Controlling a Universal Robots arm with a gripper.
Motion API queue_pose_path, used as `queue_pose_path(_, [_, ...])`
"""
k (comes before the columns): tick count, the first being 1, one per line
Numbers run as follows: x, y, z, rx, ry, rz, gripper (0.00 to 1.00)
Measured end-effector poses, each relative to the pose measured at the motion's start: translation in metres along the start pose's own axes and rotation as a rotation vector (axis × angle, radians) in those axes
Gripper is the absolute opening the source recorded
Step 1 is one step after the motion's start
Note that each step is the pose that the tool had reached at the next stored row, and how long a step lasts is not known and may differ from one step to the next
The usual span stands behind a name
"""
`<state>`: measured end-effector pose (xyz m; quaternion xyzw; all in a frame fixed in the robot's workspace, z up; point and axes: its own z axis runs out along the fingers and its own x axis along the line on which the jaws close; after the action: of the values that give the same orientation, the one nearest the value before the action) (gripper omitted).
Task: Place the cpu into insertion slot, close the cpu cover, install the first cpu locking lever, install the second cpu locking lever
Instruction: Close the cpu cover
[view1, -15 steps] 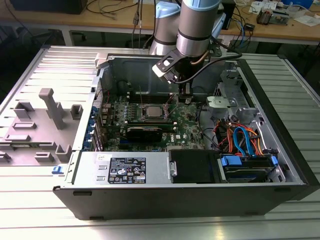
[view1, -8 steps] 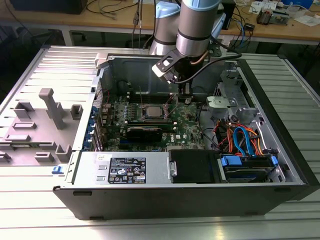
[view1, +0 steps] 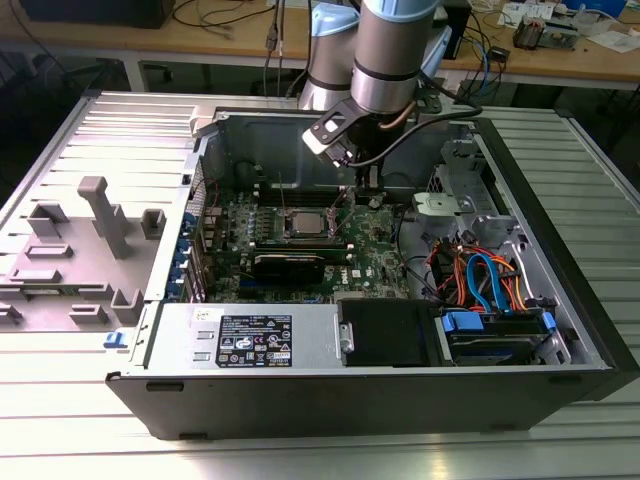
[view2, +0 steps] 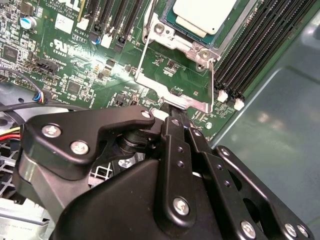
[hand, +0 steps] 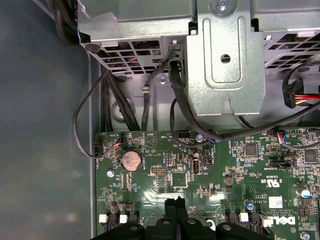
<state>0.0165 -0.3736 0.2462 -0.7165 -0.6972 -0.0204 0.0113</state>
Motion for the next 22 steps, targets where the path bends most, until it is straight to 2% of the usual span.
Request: queue_pose_path(22, [-0.0002,-0.0062,0.0007,0.0,0.0,0.0,0.11])
